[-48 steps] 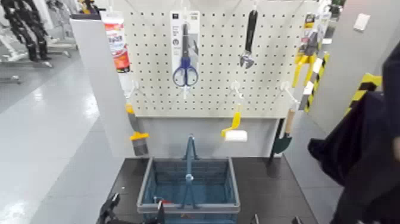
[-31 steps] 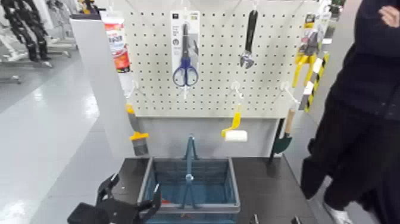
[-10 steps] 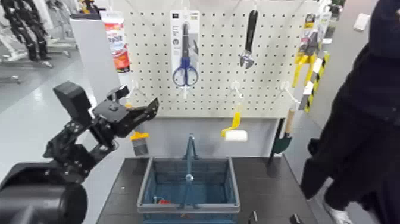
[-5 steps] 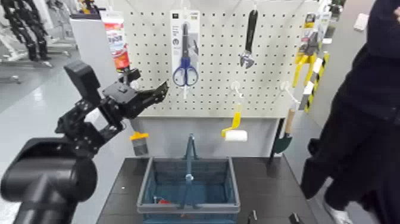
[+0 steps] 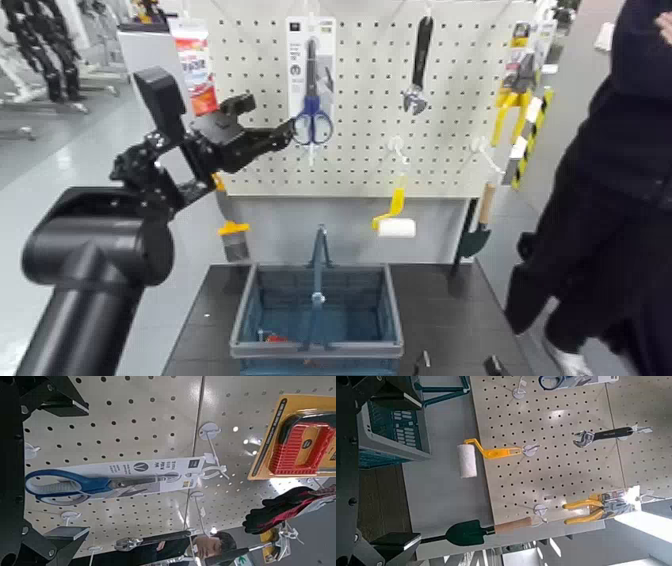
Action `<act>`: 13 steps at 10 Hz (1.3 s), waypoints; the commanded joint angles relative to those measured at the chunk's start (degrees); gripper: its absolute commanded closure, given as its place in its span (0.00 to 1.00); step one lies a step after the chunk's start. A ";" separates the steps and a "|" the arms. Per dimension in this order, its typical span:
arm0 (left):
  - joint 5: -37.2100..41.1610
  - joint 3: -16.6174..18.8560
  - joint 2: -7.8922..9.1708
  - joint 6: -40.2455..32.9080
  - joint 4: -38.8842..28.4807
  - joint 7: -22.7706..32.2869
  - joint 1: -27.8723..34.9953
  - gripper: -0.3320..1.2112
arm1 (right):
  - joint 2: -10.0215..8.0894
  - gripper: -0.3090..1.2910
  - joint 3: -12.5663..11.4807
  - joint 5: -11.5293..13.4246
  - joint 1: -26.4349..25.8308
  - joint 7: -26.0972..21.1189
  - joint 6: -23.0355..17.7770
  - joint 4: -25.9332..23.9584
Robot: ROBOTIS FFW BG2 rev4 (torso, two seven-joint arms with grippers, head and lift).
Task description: Put the blue scissors into the crate.
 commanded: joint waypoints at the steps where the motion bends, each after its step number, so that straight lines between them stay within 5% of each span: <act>1: 0.47 -1.39 -0.28 -1.24 4.61 -1.77 -3.71 0.38 | -0.18 0.28 0.18 -0.24 -0.17 0.00 0.00 0.09; 10: 1.88 -5.25 -0.10 -5.29 14.55 -5.02 -11.27 0.40 | -0.71 0.28 0.61 -1.03 -0.70 0.35 0.09 0.09; 13: 1.17 -5.08 -0.01 -5.55 14.19 -5.28 -11.54 0.72 | -0.80 0.28 0.70 -1.11 -0.70 0.44 0.26 0.09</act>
